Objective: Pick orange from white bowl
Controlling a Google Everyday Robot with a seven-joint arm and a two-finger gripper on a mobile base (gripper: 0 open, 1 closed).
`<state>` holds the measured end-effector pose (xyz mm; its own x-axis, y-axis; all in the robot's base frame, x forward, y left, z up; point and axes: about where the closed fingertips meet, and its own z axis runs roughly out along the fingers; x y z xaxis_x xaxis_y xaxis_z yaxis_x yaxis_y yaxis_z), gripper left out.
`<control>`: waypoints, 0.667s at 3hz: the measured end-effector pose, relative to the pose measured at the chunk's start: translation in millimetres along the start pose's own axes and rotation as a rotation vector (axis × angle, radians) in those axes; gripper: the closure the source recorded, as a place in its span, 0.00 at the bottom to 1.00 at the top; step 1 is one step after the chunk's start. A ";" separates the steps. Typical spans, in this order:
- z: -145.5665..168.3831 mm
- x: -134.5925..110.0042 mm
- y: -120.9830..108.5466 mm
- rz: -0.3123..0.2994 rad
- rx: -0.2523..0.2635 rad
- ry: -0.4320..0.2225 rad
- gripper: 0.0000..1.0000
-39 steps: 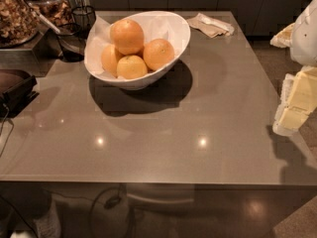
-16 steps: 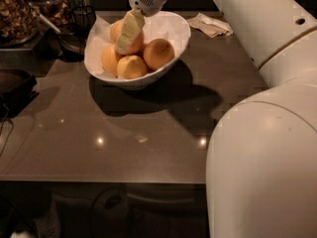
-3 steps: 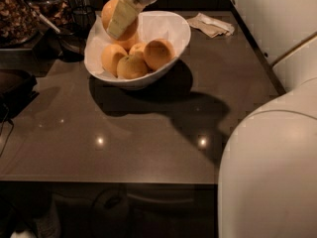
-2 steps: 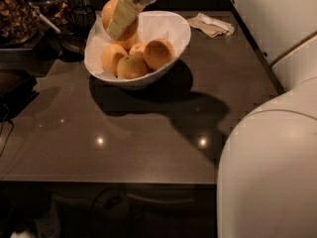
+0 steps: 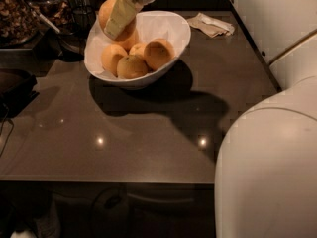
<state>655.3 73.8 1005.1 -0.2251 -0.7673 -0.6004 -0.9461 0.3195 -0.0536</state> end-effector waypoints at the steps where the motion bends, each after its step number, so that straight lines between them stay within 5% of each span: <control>1: -13.2 -9.6 18.1 -0.035 -0.061 -0.103 1.00; 2: -10.5 -11.0 18.3 -0.038 -0.068 -0.101 1.00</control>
Offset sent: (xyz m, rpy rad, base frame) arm -0.0138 0.0037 0.0129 0.0796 -0.0103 0.0541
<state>638.0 82.3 1019.1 -0.1678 -0.7171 -0.6764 -0.9678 0.2504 -0.0253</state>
